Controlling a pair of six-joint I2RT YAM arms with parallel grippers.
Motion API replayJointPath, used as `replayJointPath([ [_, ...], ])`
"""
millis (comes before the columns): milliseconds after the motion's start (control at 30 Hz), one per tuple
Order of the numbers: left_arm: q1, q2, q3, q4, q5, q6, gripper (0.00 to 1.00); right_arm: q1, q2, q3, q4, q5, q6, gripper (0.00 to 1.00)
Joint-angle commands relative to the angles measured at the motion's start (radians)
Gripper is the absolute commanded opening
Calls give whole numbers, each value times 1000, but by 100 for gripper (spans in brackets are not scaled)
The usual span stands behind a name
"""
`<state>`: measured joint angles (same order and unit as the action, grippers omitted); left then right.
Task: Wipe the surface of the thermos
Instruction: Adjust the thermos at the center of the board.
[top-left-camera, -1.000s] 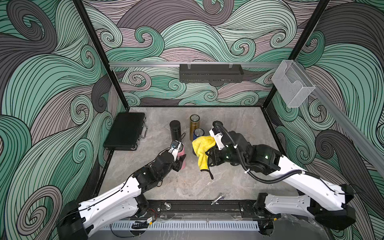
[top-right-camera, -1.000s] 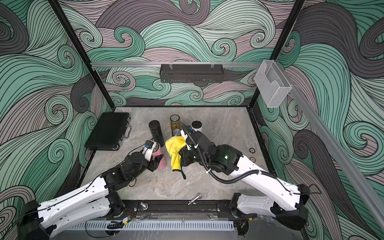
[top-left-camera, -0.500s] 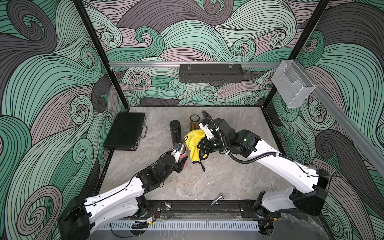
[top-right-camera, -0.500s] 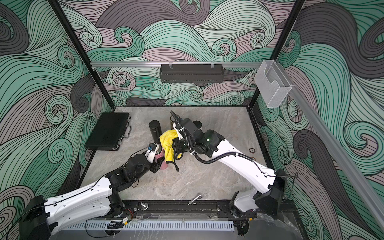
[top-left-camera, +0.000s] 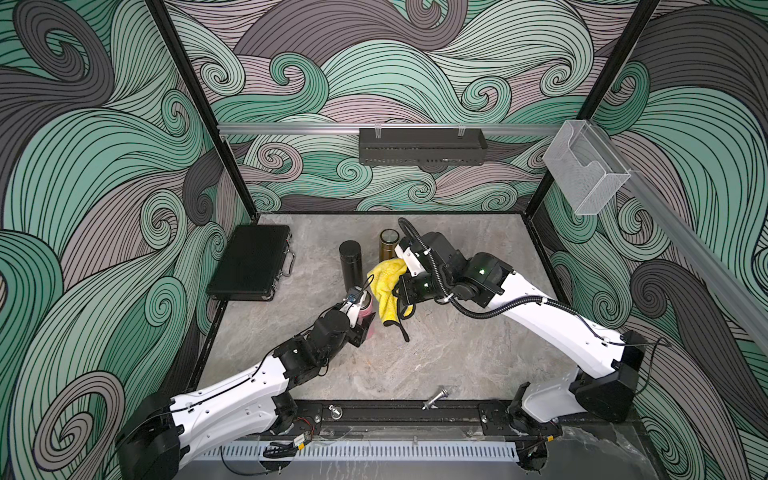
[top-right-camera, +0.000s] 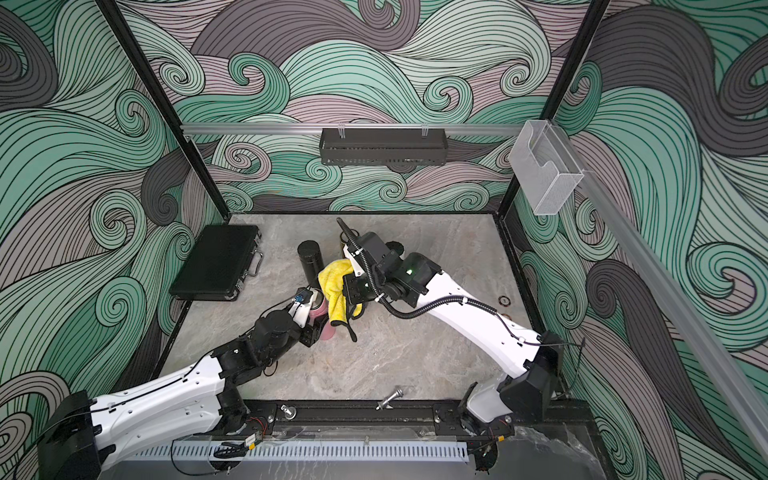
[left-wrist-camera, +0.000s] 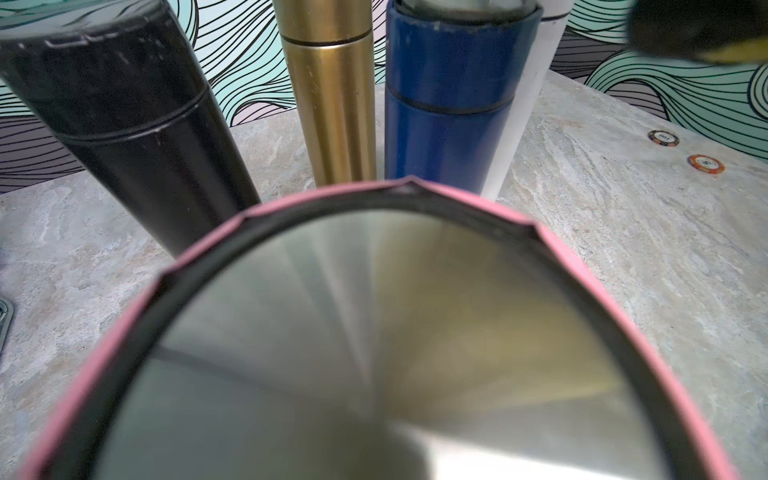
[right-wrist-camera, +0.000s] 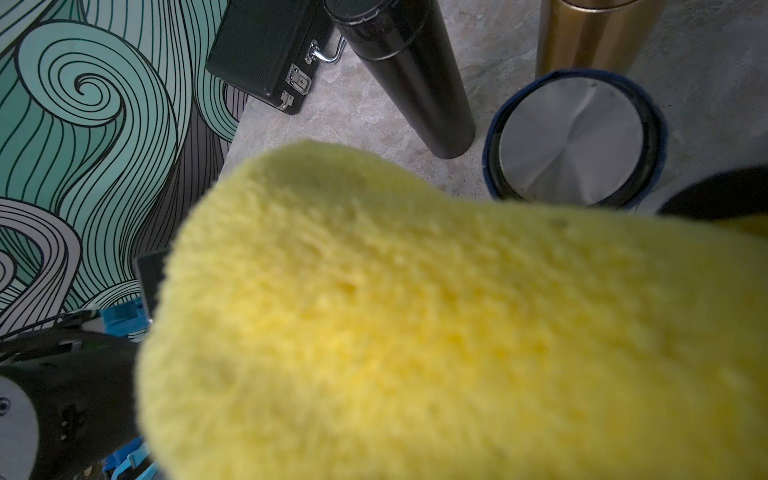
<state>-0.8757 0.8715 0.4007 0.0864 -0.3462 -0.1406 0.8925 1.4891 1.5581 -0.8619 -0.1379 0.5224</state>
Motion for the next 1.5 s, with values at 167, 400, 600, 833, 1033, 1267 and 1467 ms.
replayJointPath([
  [167, -7, -43, -17, 26, -23, -14, 65, -5, 56, 83, -51, -37, -34, 0],
  [400, -8, -23, -14, 26, -24, -20, 67, -9, 99, 131, -85, -43, -55, 0],
  [600, -8, -20, -17, 33, -28, -23, 95, -18, 111, 148, -89, -47, -62, 0],
  [833, -8, -3, -25, 55, -22, -27, 99, -27, 128, 168, -104, -56, -76, 0],
  [1033, -8, 19, -51, 117, -47, -47, 96, -32, 130, 180, -110, -61, -81, 0],
  [1267, -7, 48, -58, 160, -59, -53, 93, -38, 169, 235, -168, -72, -95, 0],
  [1467, -8, 79, -54, 185, -72, -59, 90, -43, 186, 283, -200, -54, -116, 0],
])
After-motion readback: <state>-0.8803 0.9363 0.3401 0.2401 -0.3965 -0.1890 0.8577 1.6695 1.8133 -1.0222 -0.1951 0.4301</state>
